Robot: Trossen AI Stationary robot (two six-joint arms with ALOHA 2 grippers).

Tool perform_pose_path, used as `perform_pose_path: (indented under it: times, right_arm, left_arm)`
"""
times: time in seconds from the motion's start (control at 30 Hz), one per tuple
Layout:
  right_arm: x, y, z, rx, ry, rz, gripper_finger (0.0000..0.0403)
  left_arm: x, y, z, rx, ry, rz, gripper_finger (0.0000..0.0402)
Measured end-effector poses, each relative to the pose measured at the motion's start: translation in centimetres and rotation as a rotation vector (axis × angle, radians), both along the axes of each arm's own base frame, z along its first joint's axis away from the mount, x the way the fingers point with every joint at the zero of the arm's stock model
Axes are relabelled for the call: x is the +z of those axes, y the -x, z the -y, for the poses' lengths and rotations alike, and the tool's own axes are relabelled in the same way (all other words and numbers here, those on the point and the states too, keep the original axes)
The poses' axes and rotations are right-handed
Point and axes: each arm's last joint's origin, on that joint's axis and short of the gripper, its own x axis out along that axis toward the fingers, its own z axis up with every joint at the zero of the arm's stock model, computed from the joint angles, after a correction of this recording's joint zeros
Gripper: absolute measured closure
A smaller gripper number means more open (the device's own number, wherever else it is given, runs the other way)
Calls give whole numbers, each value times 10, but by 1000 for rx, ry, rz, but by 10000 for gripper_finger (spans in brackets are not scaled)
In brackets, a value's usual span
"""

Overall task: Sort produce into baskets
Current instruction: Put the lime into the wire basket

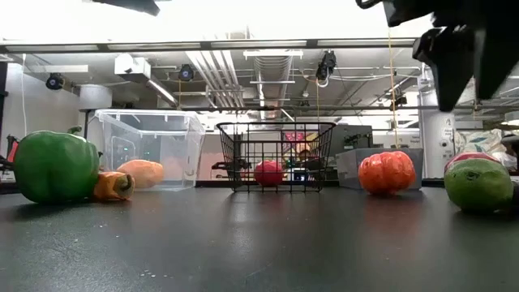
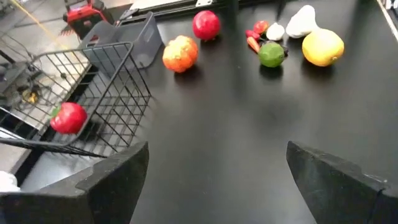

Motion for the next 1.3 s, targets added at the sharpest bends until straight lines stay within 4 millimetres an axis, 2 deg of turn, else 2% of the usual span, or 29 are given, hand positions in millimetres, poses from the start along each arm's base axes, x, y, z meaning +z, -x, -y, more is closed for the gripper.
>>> perform_pose_path:
  times: [0.17, 0.33, 0.97, 1.1, 1.3]
  right_arm:
    - [-23, -11, -15, 62, 16, -23, 44]
    - [-39, -15, -20, 86, 13, -78, 44]
    - [-65, -25, -23, 160, 16, -67, 45]
    - [-71, -23, -22, 160, 17, -68, 60]
    - [-72, -23, -22, 160, 19, -70, 105]
  left_arm:
    - [0, 0, 0, -6, -10, 0, 41]
    - [0, 0, 0, -6, -10, 0, 41]
    - [0, 0, 0, 7, -22, 13, 41]
    - [0, 0, 0, 9, -23, 14, 41]
    - [0, 0, 0, 11, -23, 16, 41]
